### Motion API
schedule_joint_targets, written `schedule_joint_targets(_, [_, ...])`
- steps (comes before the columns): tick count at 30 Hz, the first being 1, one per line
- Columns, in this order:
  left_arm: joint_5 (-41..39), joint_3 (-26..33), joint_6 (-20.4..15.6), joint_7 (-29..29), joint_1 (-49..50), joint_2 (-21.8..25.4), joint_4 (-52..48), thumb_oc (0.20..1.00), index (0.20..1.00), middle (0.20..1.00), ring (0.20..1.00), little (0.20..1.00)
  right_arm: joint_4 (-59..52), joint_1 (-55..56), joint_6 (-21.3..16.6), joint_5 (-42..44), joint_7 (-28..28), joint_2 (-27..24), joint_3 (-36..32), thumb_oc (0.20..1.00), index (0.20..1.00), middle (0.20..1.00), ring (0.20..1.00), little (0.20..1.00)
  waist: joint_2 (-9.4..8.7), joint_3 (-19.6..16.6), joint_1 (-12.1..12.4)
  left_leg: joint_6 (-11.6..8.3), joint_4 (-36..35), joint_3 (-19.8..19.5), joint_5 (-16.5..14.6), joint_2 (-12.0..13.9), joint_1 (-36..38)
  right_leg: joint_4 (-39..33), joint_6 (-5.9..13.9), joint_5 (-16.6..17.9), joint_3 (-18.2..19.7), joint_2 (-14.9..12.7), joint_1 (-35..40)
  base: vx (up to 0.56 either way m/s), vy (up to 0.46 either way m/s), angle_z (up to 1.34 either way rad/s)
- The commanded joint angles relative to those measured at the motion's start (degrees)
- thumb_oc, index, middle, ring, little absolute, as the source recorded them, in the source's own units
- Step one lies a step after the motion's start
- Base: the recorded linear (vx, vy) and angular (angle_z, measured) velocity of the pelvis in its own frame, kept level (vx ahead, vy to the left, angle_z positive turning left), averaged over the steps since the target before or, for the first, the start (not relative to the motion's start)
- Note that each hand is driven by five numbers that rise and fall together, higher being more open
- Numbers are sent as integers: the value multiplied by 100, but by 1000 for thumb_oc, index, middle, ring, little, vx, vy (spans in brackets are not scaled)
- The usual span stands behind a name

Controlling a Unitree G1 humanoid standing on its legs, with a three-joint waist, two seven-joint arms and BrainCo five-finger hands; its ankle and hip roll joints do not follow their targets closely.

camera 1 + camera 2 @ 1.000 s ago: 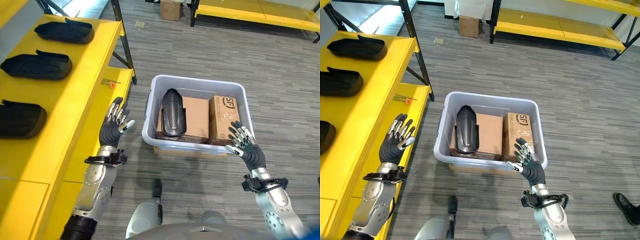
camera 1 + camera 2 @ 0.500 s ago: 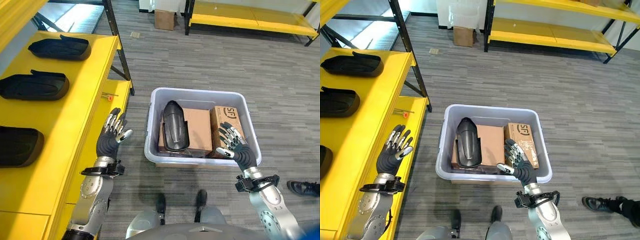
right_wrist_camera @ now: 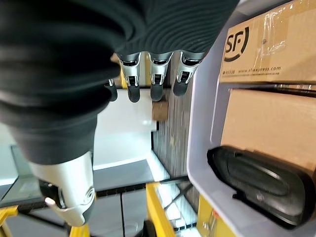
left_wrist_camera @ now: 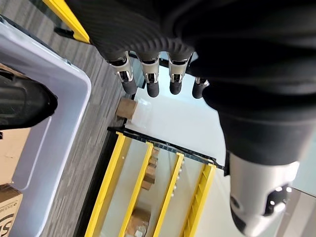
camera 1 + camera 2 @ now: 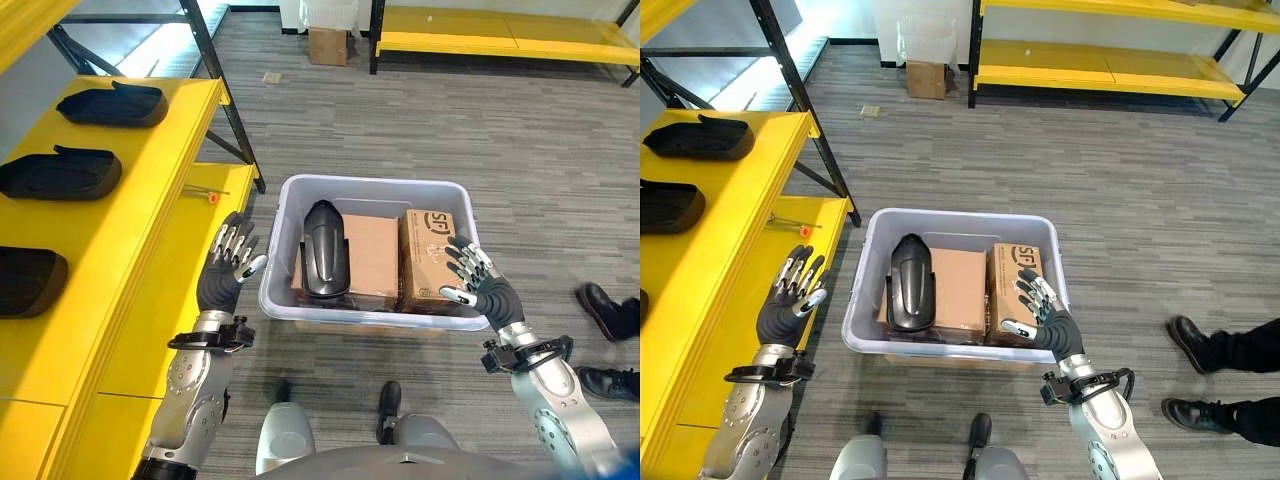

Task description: Move parts from the plastic box to the shelf.

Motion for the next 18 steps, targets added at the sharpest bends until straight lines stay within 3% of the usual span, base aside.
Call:
schedule_joint_targets(1, [64,159,-298,25,106,65,-318,1000,1000,1000,1000,1000,-178,0,-342,86,-58,-122,-152,1000,1000,1000,1000,1000,172,-297,49,59,-428,-20,1067,-151,304,748,571,-571,233,-587,85,109,211,-9])
schedule_joint_targets(3, [42,166,-301,-9,100,78,-327,1000,1000,1000,1000,1000,-193,15,-345,76,-62,-81,-155,1000,1000,1000,1000,1000,205,-327,43,54,-427,48,986,-168,329,768,576,-553,287,-625,101,117,175,-21])
schedule_joint_targets(6, [28,74,-276,-130,6,289,-214,1000,1000,1000,1000,1000,-229,236,-290,84,-15,108,-253,1000,1000,1000,1000,1000,123,-386,16,206,-213,279,485,-576,386,584,791,-280,298,-1052,388,193,307,-3])
schedule_joint_targets(11, [90,4,-276,-99,-154,444,-206,1000,1000,1000,1000,1000,-231,168,-257,-10,-13,202,-127,1000,1000,1000,1000,1000,-11,-369,-22,337,43,585,149,-916,287,332,1022,145,343,-1429,342,75,217,14])
schedule_joint_targets(18, [273,-75,-363,71,-484,549,-313,1000,1000,1000,1000,1000,-401,-160,-351,-89,-112,132,-19,1000,1000,1000,1000,1000,-168,-181,-58,324,172,891,105,-976,-178,-64,1153,536,405,-1560,-134,-43,58,-31])
